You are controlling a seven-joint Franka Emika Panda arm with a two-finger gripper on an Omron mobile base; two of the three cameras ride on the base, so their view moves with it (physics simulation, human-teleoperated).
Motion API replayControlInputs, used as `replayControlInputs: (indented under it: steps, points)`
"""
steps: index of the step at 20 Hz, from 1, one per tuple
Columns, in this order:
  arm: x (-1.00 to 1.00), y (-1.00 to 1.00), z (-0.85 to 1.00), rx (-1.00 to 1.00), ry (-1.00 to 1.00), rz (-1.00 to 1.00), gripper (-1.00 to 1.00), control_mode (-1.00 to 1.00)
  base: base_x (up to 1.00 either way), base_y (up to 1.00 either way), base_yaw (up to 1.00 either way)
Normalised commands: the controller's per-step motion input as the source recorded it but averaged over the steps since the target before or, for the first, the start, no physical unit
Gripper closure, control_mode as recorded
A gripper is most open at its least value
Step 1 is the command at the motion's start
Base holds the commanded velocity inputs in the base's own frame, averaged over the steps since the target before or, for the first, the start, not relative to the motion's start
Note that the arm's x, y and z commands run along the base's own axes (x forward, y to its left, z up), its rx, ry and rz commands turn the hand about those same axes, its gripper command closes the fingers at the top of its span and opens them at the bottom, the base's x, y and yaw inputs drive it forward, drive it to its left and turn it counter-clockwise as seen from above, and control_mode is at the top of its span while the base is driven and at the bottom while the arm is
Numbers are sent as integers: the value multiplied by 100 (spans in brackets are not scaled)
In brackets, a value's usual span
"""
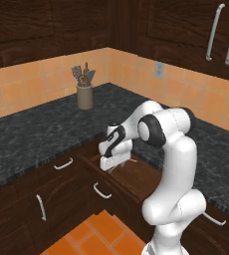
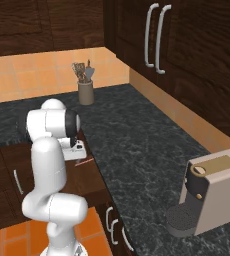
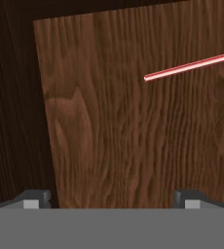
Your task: Take a straw from the drawer in front and place it inside the glass cup on the dining counter.
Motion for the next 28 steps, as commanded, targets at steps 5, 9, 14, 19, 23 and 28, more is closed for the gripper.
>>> replayControlInputs:
  steps: [5, 9, 14, 19, 23, 28]
  points:
    - [-89, 82, -26, 3, 0, 4, -100, -100, 0, 0, 0]
    - [-92, 100, -8, 2, 0, 2, -100, -100, 0, 0, 0]
    - [-78, 100, 0, 3, 2, 1, -100, -100, 0, 0, 0]
    - [-34, 62, 29, 7, 2, 0, -100, -100, 0, 0, 0]
    - [64, -45, 70, 0, -1, -3, -100, -100, 0, 0, 0]
    - [84, -46, 17, 0, 0, -1, -100, -100, 0, 0, 0]
